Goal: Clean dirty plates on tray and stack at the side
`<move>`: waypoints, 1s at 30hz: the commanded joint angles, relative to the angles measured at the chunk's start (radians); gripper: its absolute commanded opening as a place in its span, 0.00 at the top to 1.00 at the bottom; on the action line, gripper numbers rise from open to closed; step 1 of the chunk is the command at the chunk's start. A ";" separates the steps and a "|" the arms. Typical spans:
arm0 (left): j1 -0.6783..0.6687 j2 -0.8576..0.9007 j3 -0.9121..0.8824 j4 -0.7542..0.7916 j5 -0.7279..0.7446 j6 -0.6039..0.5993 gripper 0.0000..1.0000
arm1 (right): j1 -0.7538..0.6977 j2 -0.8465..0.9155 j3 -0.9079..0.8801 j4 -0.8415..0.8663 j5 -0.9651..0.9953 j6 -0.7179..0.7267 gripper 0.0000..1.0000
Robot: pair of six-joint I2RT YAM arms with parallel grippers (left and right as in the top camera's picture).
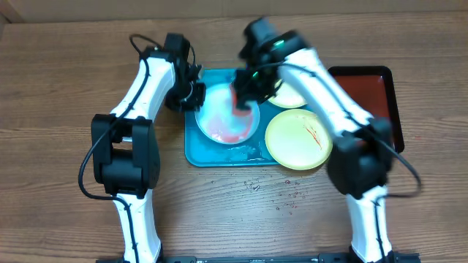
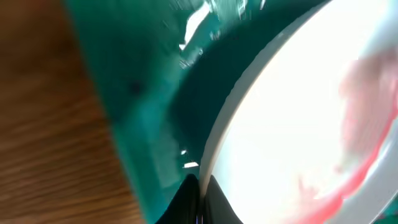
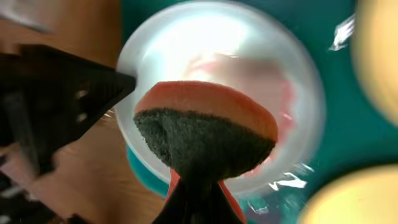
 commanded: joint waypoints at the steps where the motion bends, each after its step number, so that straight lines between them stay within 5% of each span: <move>1: -0.001 0.000 0.083 -0.039 -0.085 0.026 0.96 | -0.077 -0.146 0.043 -0.027 -0.003 -0.009 0.96; 15: -0.043 -0.157 0.197 -0.113 -0.394 -0.055 0.96 | -0.444 -0.258 0.041 -0.235 0.101 -0.040 0.96; 30: -0.238 -0.242 0.131 -0.108 -0.968 -0.293 0.96 | -0.507 -0.258 0.035 -0.257 0.225 -0.040 0.96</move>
